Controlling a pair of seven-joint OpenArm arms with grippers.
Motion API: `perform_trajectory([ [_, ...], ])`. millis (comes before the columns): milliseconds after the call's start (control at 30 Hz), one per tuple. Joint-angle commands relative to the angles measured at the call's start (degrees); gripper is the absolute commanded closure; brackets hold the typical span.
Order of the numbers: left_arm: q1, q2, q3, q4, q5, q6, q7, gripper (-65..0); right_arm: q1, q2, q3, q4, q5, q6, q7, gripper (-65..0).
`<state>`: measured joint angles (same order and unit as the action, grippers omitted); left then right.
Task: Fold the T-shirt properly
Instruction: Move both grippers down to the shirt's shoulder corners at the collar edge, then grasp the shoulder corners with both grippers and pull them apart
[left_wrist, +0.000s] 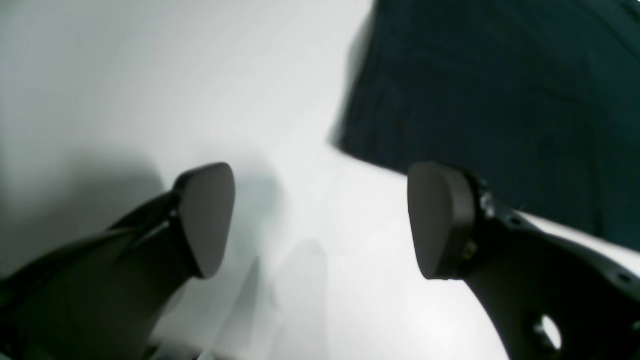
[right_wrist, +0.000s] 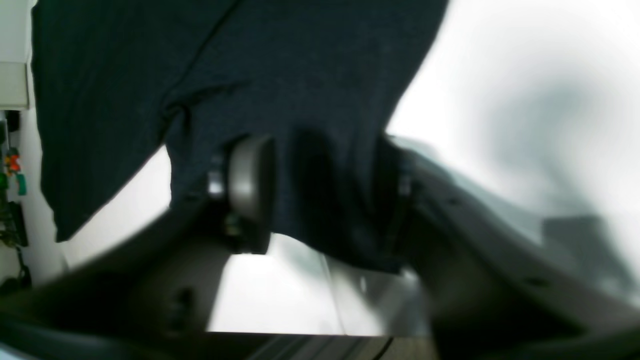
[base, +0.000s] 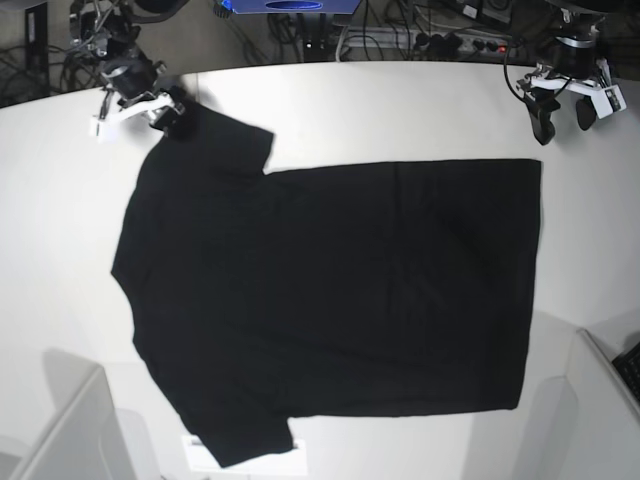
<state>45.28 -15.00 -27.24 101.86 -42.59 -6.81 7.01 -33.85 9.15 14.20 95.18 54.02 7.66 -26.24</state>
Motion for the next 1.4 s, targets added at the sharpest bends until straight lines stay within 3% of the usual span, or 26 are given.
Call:
perform_trajectory([
  [0,-0.05,0.1,-0.84,0.77,-0.62,-0.27,-0.28,-51.0,-0.4,0.3,0.09,-0.1,-1.14,-1.46,-2.46,-17.9],
  [100,-2.6,2.13,-3.22,0.77,-0.62,-0.27,3.24,-51.0,0.39,0.39,0.18,-0.71,-1.14,-1.46,-2.64,-1.1],
  [133,-3.74,3.0,-4.62,0.77,-0.62,-0.27,5.26,-51.0,0.66,0.39,0.27,-1.07,-1.14,-1.46,-3.34,0.0],
  [267,-8.57,5.11,-9.55,0.77,-0.62,-0.27,13.79,-51.0,2.07,0.39,0.35,-2.47,-1.14,-1.46,-5.98,0.0],
  [433,-13.94,5.2,-10.87,0.16,-0.36,-0.27,21.79,-51.0,2.42,0.39,0.35,-2.38,-1.14,-1.46,-6.24,0.0],
  [600,-18.42,5.03,-10.51,-5.56,-0.36,-0.27,24.42,-51.0,2.94,0.39,0.35,-2.21,-1.14,-1.46,-6.24,0.0],
  [1167,-25.36,5.2,-4.8,-15.49,-0.62,-0.27,24.69,-50.8,3.12,0.39,0.27,-2.03,-1.14,-1.46,-6.24,0.0],
  [1267,-26.77,5.2,-4.71,-15.93,-0.62,-0.27,28.03,-50.5,3.12,0.39,0.27,-2.03,-1.14,-1.46,-6.24,0.0],
  [1367,-28.18,5.2,-4.71,-16.11,-0.62,-0.27,31.37,-43.3,3.12,0.39,0.27,-2.03,-1.14,-1.46,-6.24,0.0],
])
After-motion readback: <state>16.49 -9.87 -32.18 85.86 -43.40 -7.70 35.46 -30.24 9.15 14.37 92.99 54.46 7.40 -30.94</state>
